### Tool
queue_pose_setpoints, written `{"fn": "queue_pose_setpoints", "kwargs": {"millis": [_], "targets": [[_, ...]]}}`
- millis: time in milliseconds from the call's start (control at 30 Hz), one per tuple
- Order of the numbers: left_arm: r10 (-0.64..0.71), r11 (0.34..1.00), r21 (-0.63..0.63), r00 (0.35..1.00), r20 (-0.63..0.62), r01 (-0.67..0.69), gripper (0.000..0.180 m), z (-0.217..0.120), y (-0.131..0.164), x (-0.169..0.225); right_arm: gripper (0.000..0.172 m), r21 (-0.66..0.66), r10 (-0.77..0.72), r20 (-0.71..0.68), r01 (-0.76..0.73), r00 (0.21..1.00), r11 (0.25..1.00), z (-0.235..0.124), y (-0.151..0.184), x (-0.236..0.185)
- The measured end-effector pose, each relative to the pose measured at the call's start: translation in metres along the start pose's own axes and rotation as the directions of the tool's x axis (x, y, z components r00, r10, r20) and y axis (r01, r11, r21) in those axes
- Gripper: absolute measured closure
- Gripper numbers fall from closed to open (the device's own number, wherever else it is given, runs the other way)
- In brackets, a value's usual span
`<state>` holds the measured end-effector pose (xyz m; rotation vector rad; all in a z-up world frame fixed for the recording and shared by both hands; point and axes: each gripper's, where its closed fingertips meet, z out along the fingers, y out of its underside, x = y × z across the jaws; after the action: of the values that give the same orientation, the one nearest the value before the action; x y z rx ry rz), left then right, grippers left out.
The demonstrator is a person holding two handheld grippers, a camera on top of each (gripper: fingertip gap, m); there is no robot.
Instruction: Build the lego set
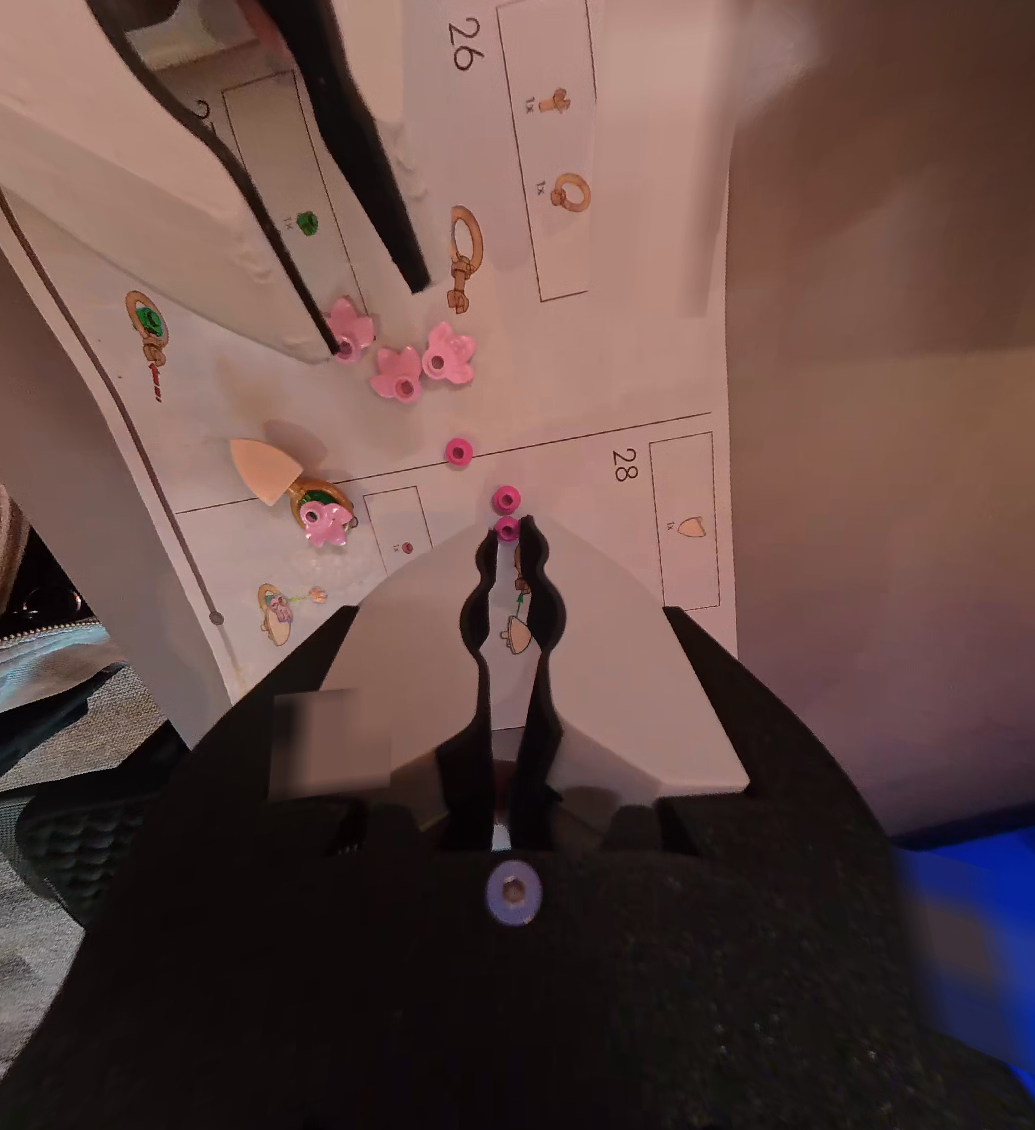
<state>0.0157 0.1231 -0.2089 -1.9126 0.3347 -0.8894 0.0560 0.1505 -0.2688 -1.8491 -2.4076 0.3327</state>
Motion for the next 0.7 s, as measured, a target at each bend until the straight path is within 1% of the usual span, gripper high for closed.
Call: {"fn": "queue_pose_setpoints", "kwargs": {"millis": [100, 167, 267, 333, 433, 700], "targets": [[-0.002, 1.0, 0.001, 1.0, 0.0, 0.002, 0.164, 0.0, 0.0, 0.0, 0.166, 0.023, -0.006, -0.024, 0.007, 1.0, 1.0, -0.004, 0.0, 0.0], [-0.004, 1.0, 0.0, 1.0, -0.001, 0.004, 0.164, 0.0, 0.0, 0.0, 0.166, 0.067, -0.024, -0.022, 0.025, 0.999, 0.997, -0.013, -0.003, -0.008], [-0.004, 1.0, -0.004, 1.0, -0.003, 0.004, 0.164, 0.0, 0.0, 0.0, 0.166, 0.156, -0.123, 0.018, 0.119, 0.992, 0.981, -0.023, -0.013, -0.037], [-0.002, 1.0, -0.007, 1.0, -0.003, 0.002, 0.164, 0.001, 0.001, 0.0, 0.166, 0.141, -0.155, 0.018, 0.151, 0.988, 0.979, -0.02, -0.012, -0.049], [0.0, 1.0, -0.009, 1.0, -0.002, 0.0, 0.164, 0.001, 0.001, 0.0, 0.166, 0.113, -0.171, 0.018, 0.168, 0.985, 0.979, -0.016, -0.01, -0.056], [0.001, 1.0, -0.009, 1.0, -0.005, -0.001, 0.164, 0.001, 0.001, 0.001, 0.166, 0.098, -0.157, 0.037, 0.152, 0.987, 0.984, -0.009, -0.009, -0.055]]}}
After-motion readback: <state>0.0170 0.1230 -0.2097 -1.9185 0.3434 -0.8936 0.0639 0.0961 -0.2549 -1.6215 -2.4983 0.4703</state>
